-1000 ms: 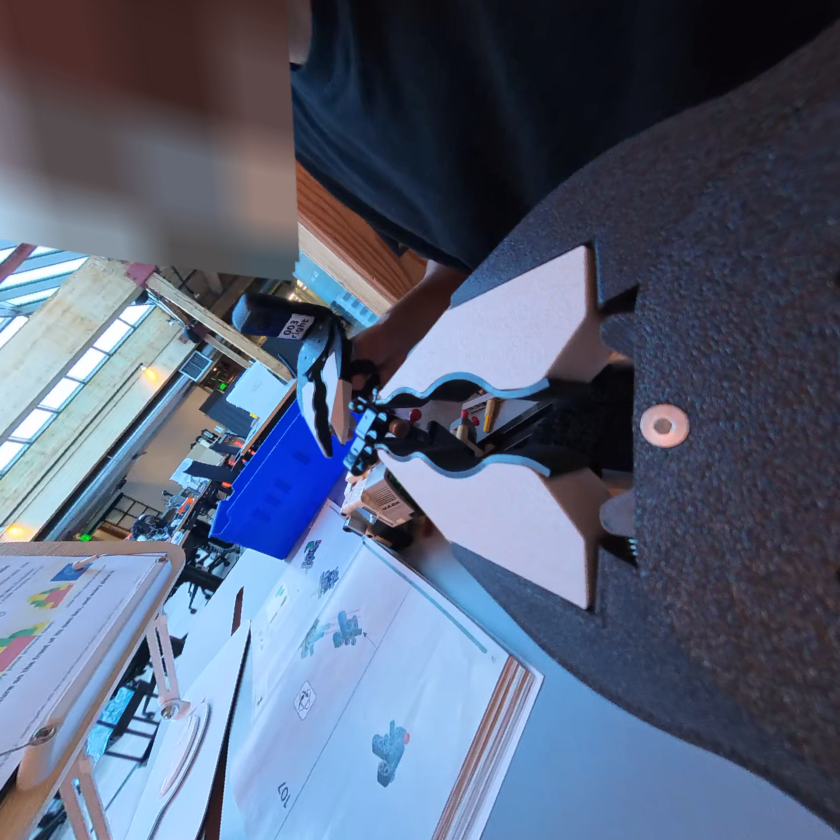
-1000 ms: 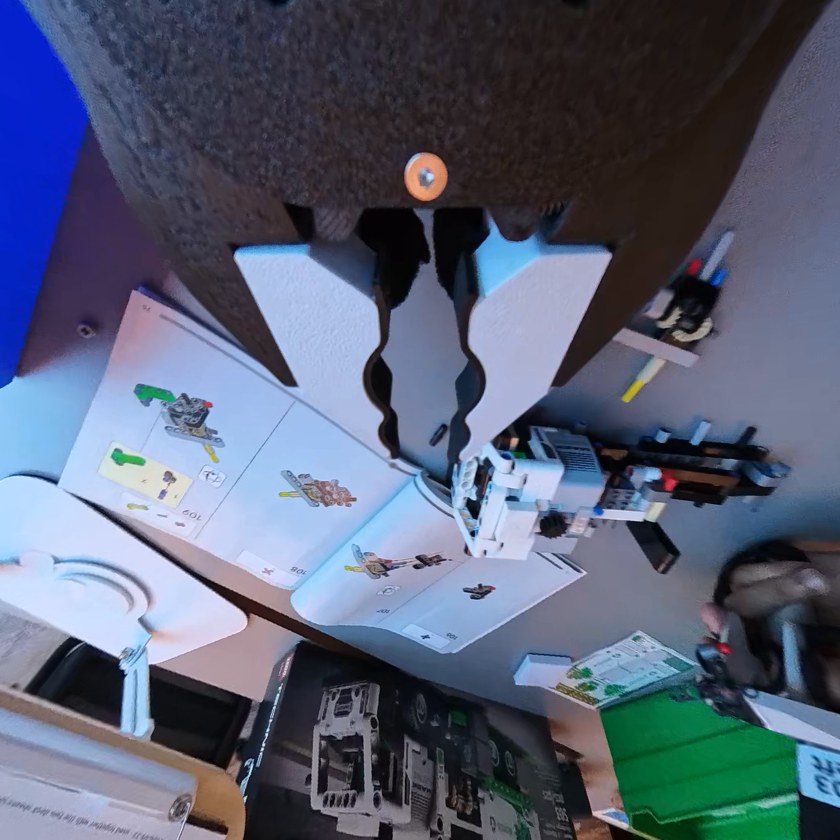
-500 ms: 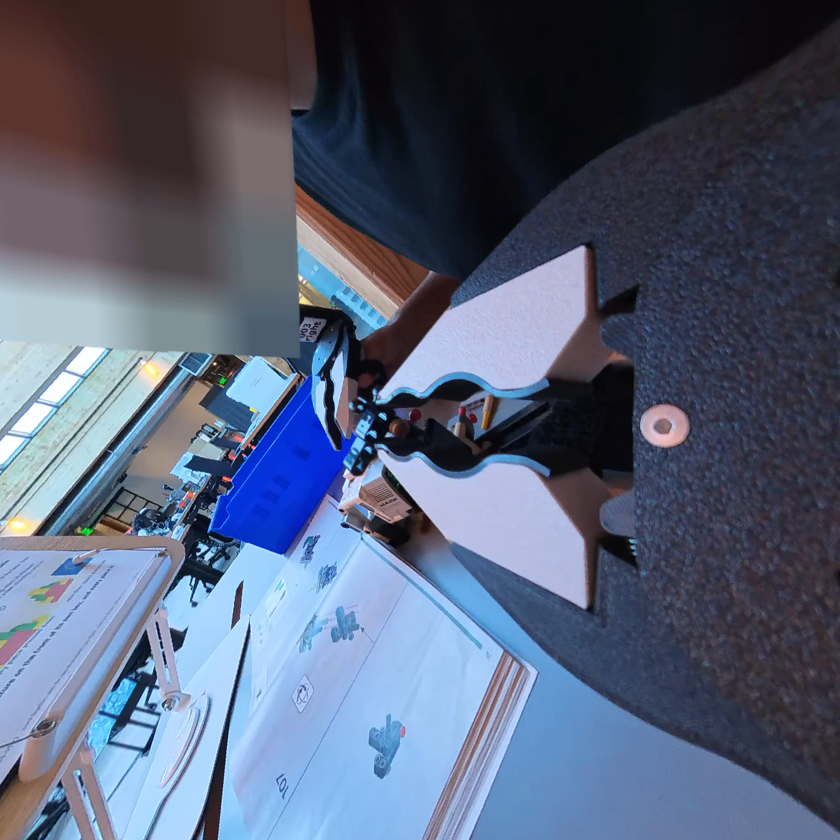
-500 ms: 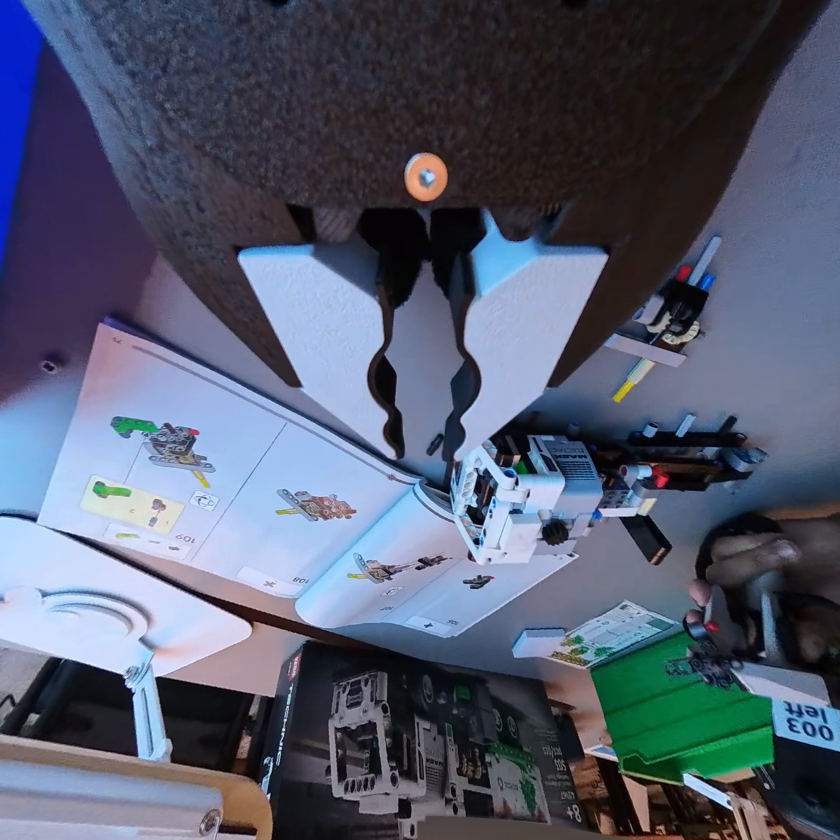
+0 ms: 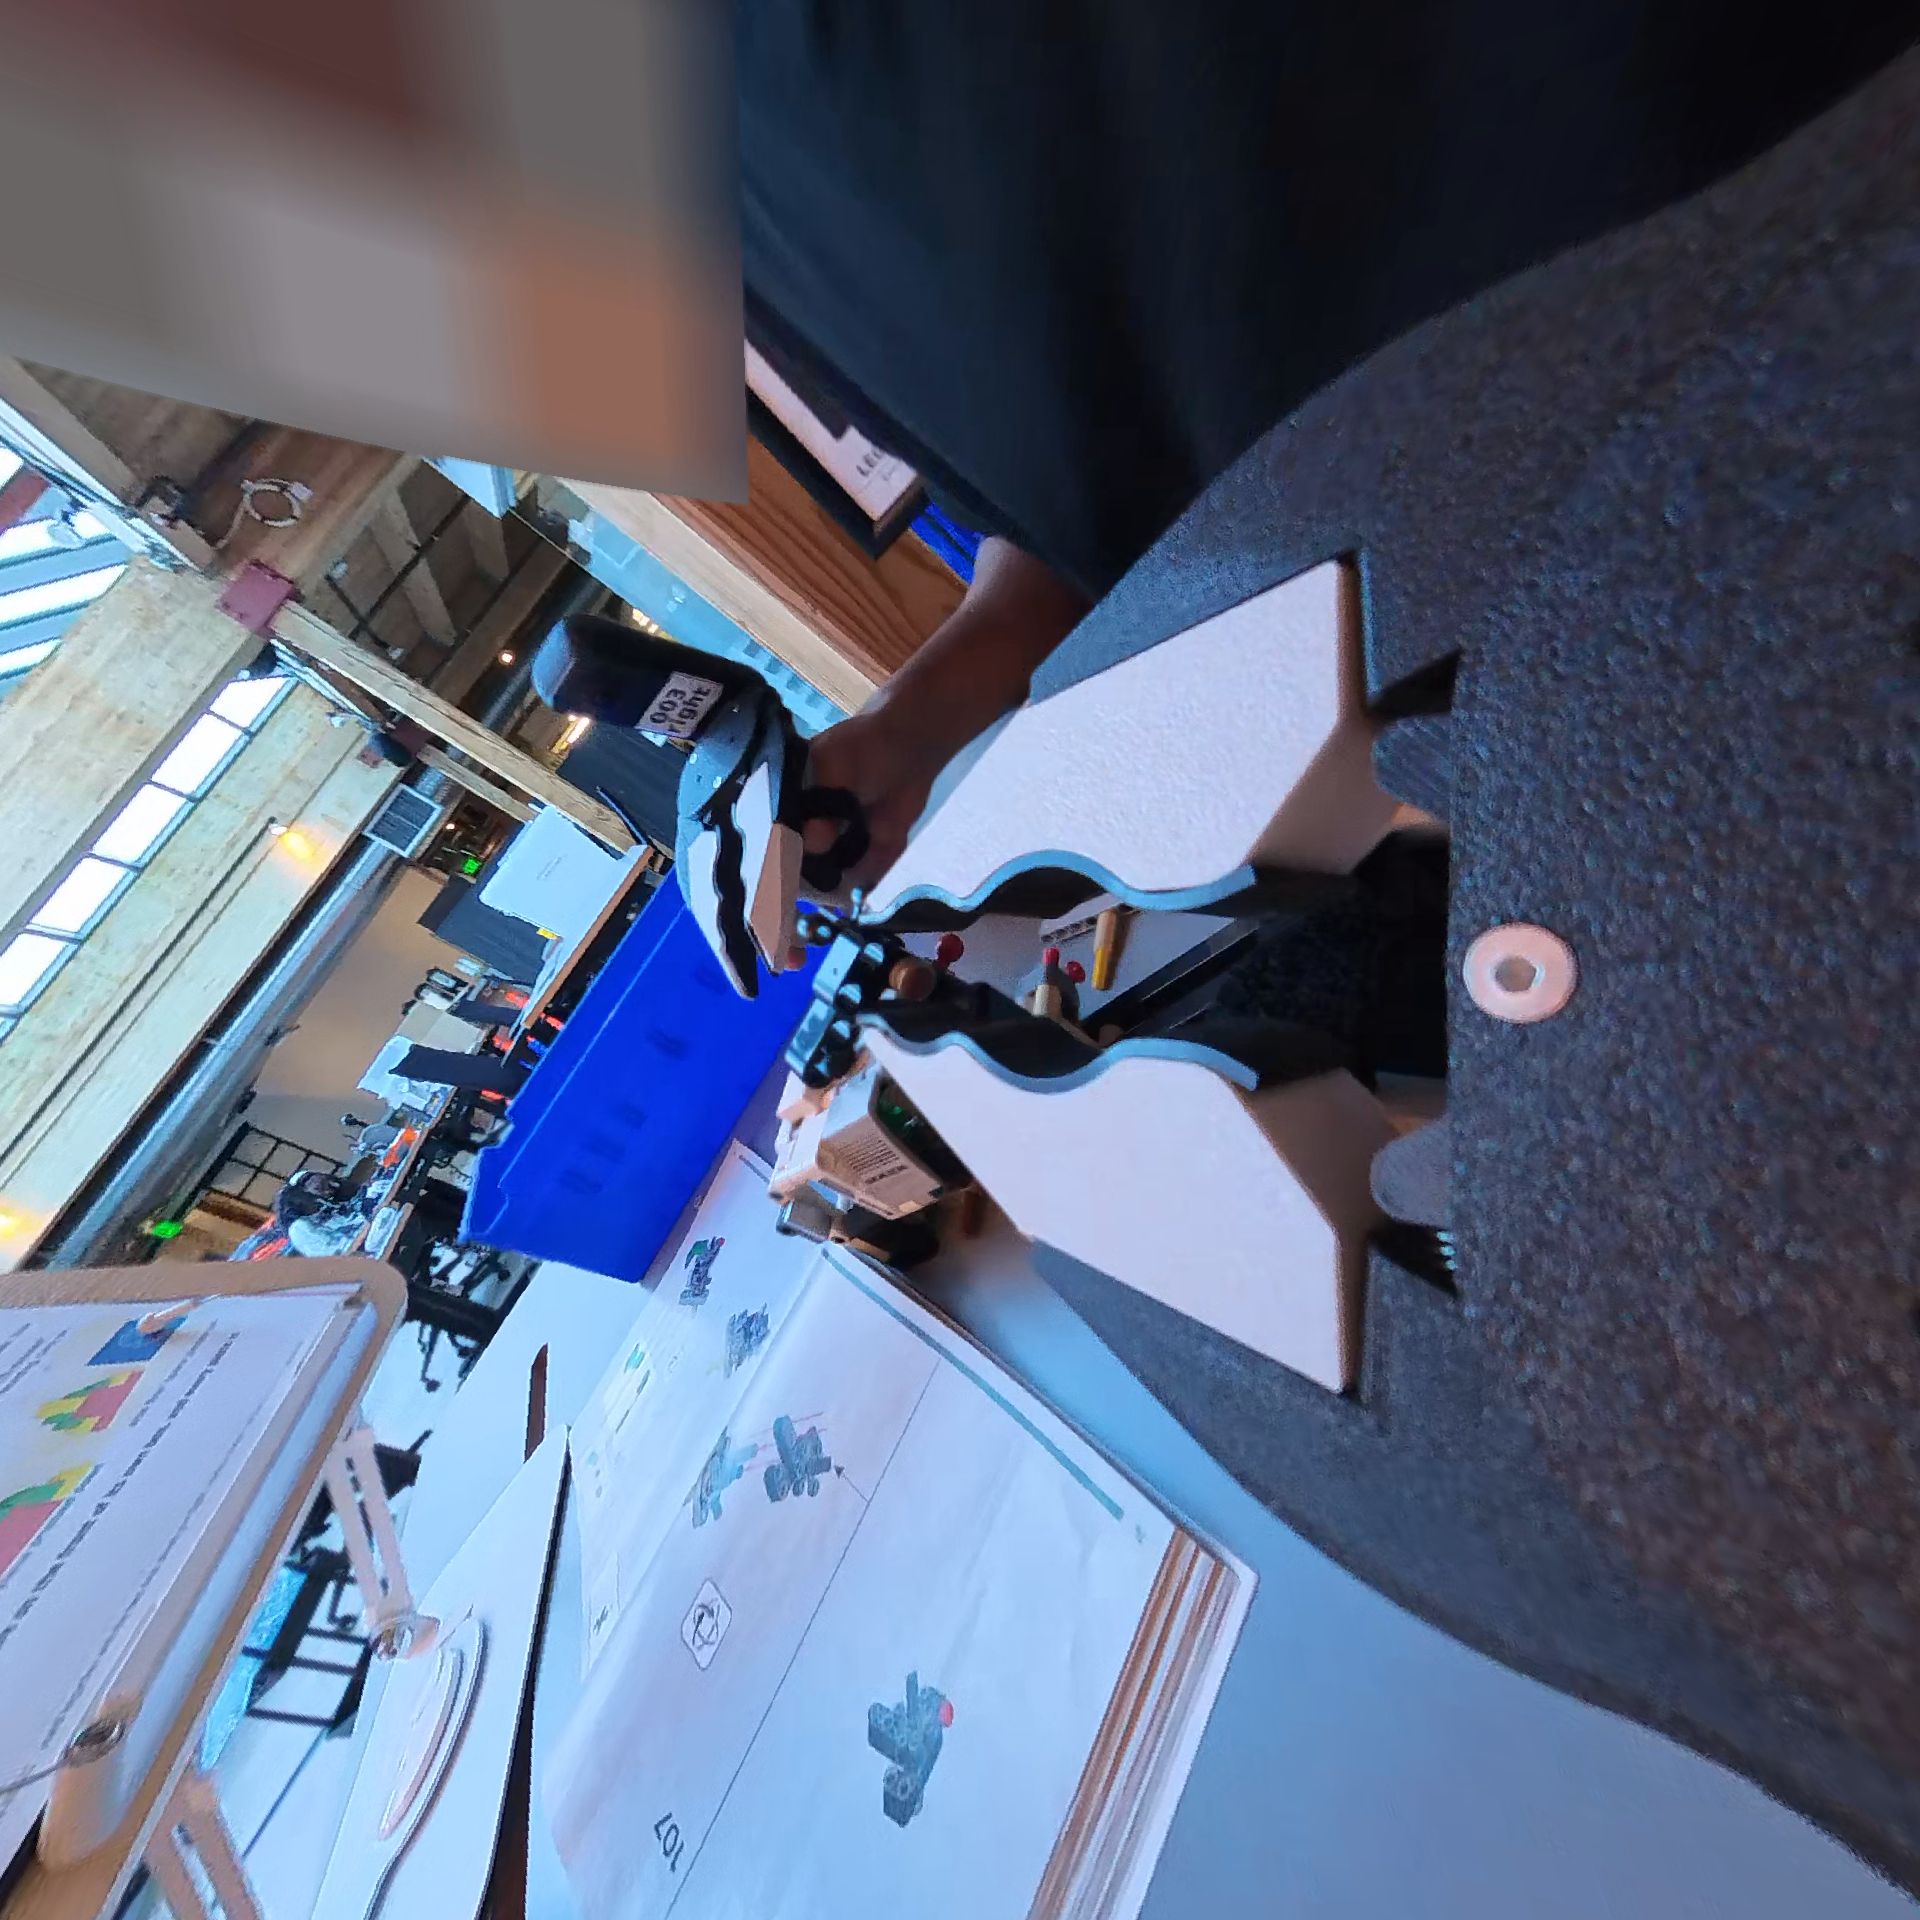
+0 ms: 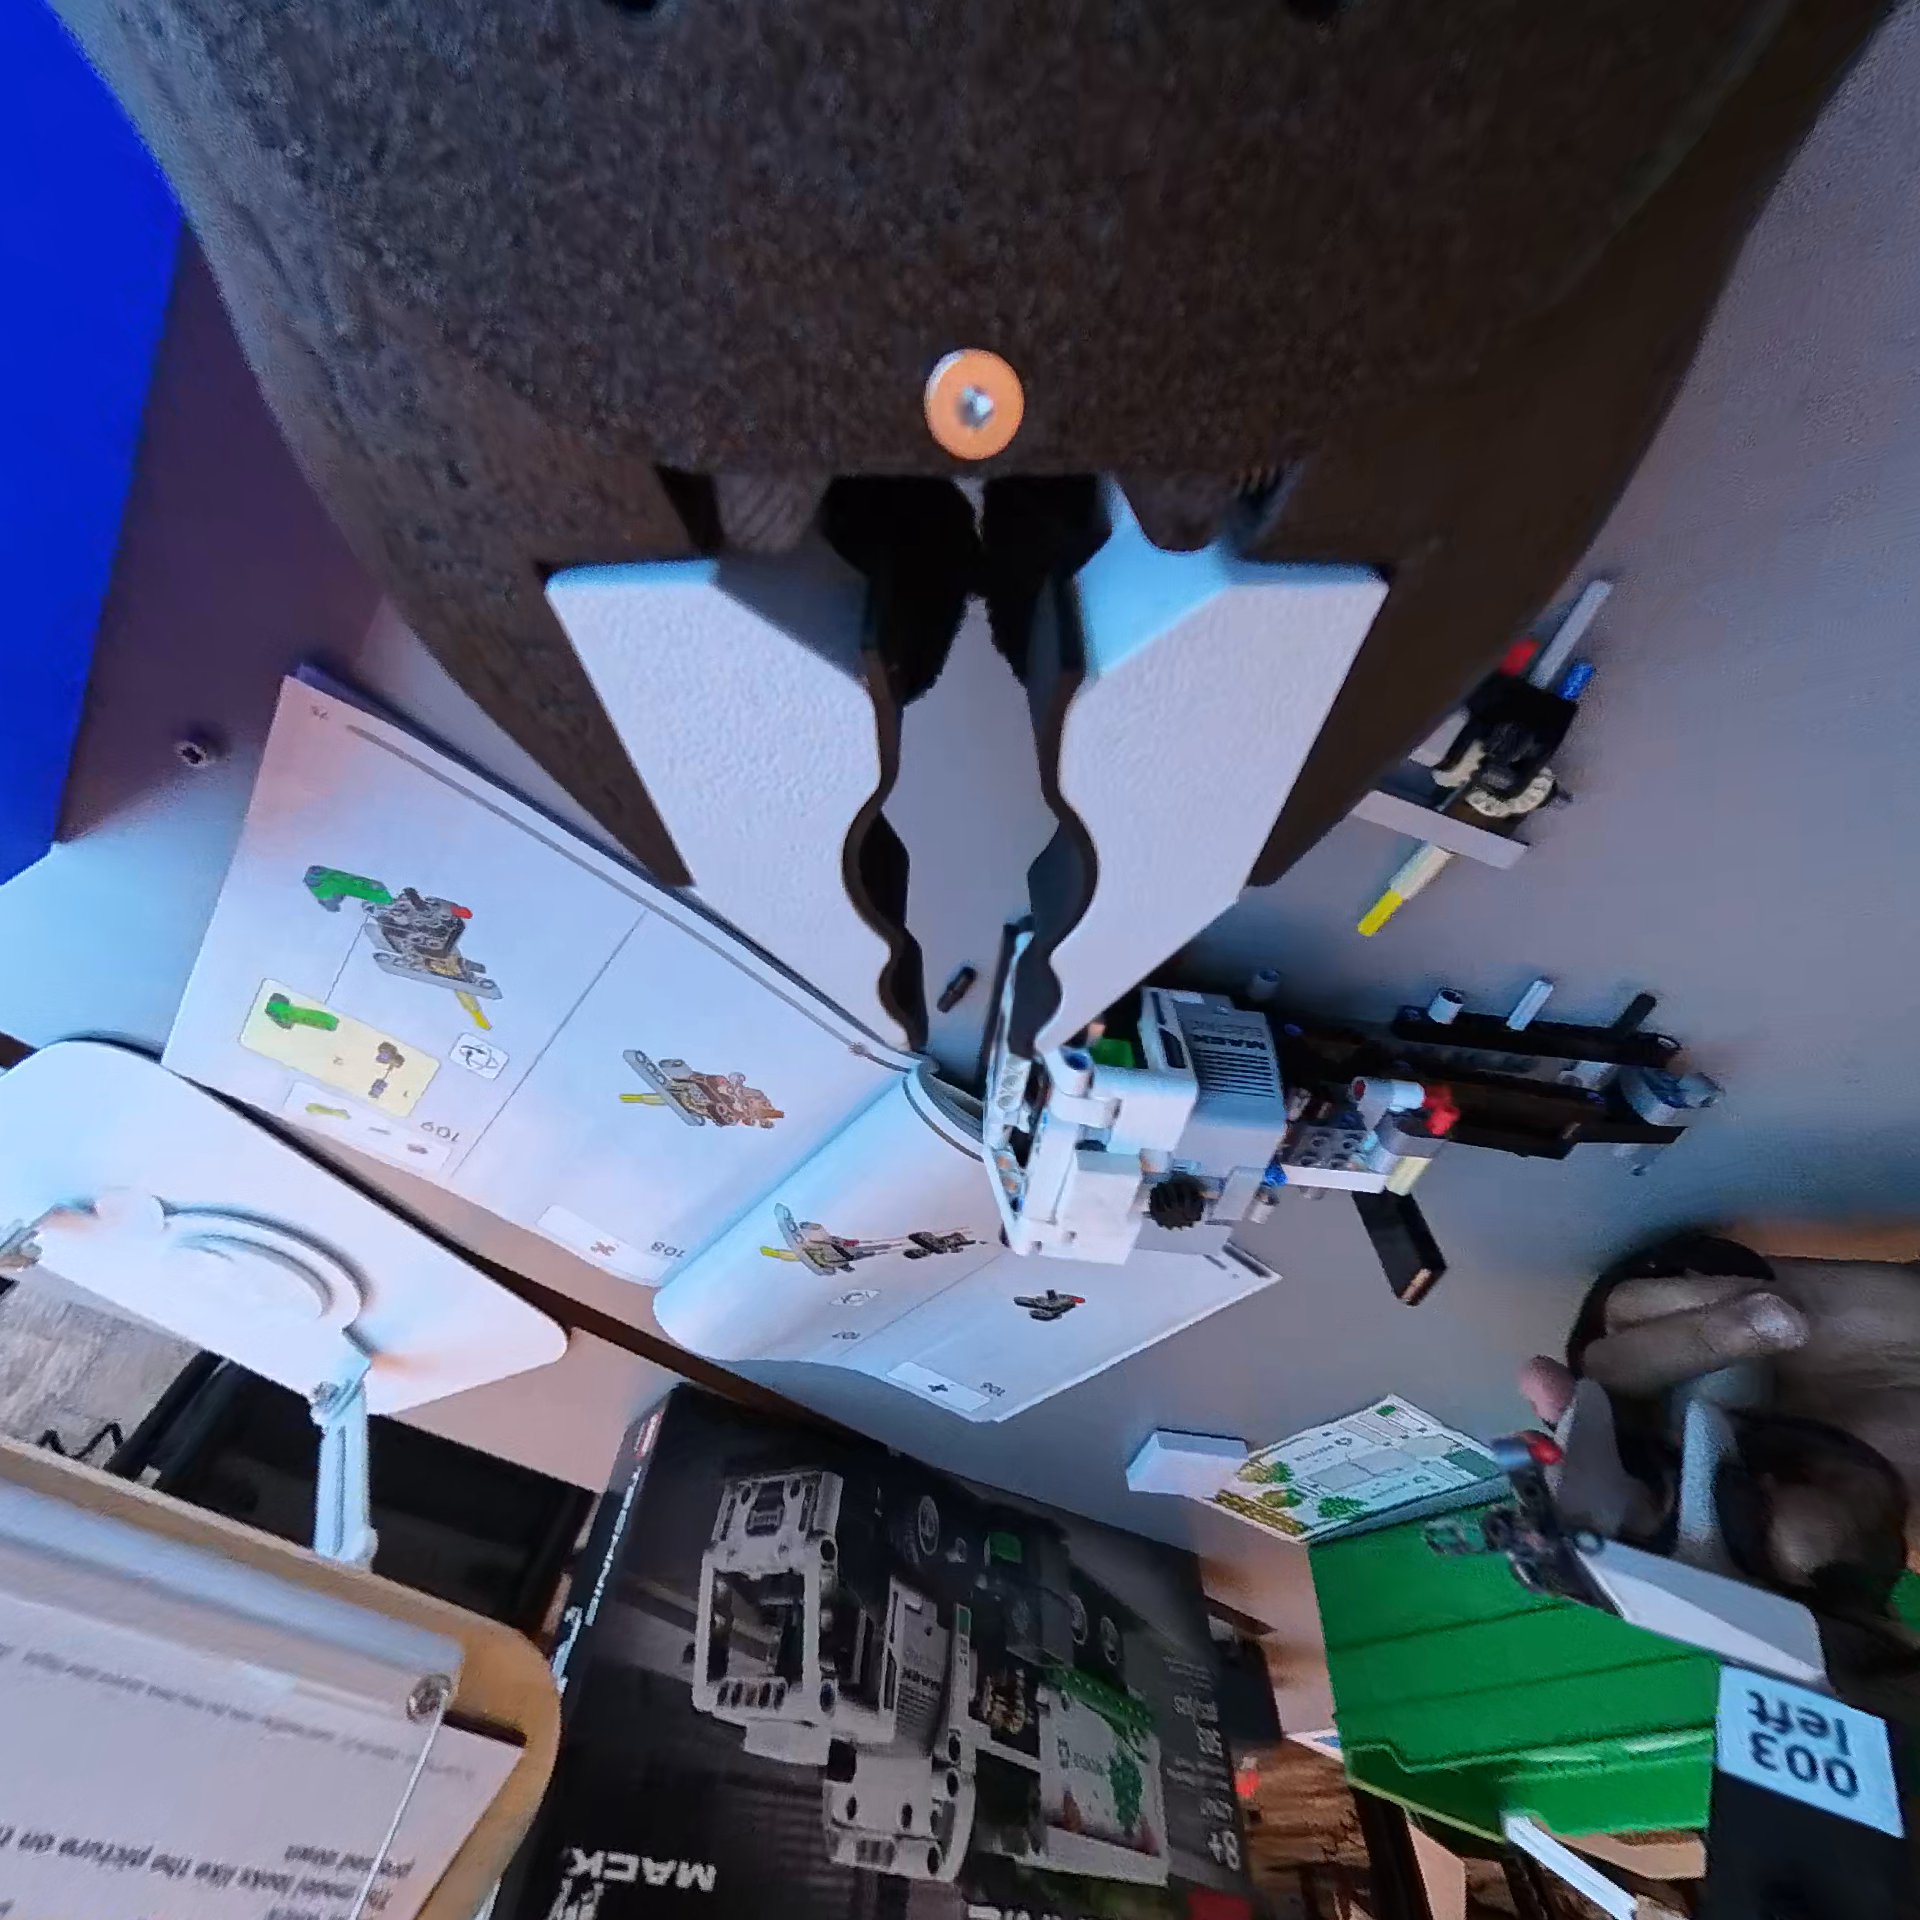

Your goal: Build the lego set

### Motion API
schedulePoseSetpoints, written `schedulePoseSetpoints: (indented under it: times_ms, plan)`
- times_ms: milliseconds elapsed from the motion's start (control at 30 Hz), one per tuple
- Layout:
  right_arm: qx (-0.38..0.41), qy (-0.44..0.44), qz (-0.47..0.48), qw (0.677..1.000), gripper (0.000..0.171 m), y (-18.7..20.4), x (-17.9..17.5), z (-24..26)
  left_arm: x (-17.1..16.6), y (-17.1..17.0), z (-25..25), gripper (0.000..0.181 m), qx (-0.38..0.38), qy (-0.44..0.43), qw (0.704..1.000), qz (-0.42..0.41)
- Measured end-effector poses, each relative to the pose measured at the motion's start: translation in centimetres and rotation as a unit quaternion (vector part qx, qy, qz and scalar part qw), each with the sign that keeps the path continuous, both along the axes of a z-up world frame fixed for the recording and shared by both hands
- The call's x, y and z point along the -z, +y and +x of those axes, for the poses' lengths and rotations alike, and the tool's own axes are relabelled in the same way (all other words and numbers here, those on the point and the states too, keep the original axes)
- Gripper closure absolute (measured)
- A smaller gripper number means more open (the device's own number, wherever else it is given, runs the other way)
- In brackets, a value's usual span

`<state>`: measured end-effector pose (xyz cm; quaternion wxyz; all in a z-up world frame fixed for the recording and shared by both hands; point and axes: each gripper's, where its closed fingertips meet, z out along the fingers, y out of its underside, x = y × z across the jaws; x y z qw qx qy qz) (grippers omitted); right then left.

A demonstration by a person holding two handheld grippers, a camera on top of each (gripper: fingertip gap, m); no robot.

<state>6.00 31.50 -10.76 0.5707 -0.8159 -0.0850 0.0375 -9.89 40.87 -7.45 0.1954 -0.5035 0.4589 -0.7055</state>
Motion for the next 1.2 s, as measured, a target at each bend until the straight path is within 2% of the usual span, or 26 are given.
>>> schedulePoseSetpoints:
  times_ms: [233,433,700,967,1133,1200]
  plan:
    - [-0.030,0.014,-0.005,0.999,0.156,-1.2,-0.3,-2.5,0.2,-4.7,0.2,0.171,0.055,0.016,0.995,0.084]
    - [-0.069,0.008,-0.037,0.997,0.155,-5.6,0.1,-6.8,-1.3,-10.2,-0.7,0.171,0.099,0.005,0.991,0.088]
    - [-0.081,0.031,-0.041,0.995,0.156,-9.2,0.4,-10.3,-1.5,-15.1,-2.0,0.171,0.097,0.005,0.991,0.094]
    - [-0.104,0.117,-0.009,0.988,0.155,-9.1,-0.6,-12.9,-2.4,-16.3,-1.6,0.171,0.068,-0.044,0.997,0.008]
    - [-0.150,0.195,0.034,0.969,0.149,-8.1,-3.7,-14.9,-4.1,-15.2,-1.7,0.173,0.046,-0.108,0.991,-0.060]
    - [-0.164,0.199,0.048,0.965,0.147,-7.7,-5.1,-15.5,-4.6,-15.1,-1.8,0.173,0.049,-0.121,0.988,-0.076]
